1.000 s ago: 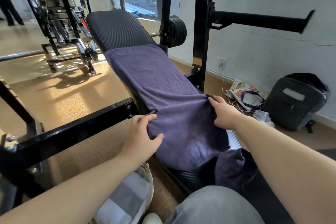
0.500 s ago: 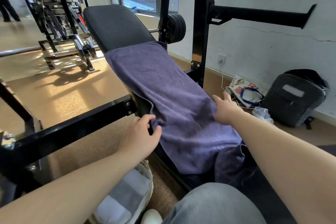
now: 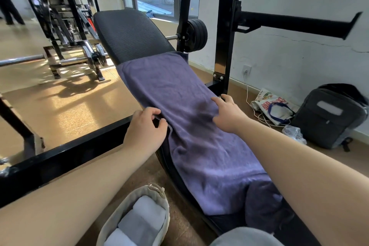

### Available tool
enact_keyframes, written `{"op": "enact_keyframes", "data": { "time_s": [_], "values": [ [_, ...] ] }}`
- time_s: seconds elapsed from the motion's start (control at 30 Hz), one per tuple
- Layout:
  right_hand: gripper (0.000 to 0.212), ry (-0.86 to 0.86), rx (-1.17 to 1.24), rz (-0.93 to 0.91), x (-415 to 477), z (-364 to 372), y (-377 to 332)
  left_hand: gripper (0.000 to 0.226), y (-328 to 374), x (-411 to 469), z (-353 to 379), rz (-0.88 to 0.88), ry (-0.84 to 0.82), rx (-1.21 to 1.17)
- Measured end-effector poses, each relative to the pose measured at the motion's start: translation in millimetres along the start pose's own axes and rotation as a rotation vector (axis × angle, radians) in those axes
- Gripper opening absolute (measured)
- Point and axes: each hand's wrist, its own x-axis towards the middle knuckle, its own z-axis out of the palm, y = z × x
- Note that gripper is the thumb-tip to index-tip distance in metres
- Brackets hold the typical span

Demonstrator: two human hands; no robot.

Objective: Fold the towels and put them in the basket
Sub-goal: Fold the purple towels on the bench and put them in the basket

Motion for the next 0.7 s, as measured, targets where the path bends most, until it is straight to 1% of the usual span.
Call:
{"op": "enact_keyframes", "data": {
  "time_s": [0.17,0.3,0.5,0.6,0.7],
  "values": [
    [0.071,0.035,0.035,-0.056,33.4,-3.4,-24.7,0.033,-0.4,33.8,-7.6,0.027,0.066,-0.001],
    [0.066,0.085,0.072,-0.085,65.2,-10.4,-44.6,0.035,-4.5,64.9,-16.3,-0.036,0.103,-0.038],
    [0.059,0.128,0.062,-0.094,118.7,-23.0,-75.1,0.036,-17.7,114.4,-25.1,-0.114,0.181,-0.064],
    [0.057,0.14,0.057,-0.081,145.8,-31.6,-90.1,0.037,-24.4,137.1,-30.1,-0.116,0.22,-0.095],
    [0.046,0.168,0.102,-0.066,173.5,-38.2,-103.6,0.038,-30.8,151.3,-32.8,-0.089,0.248,-0.076]
  ]
}}
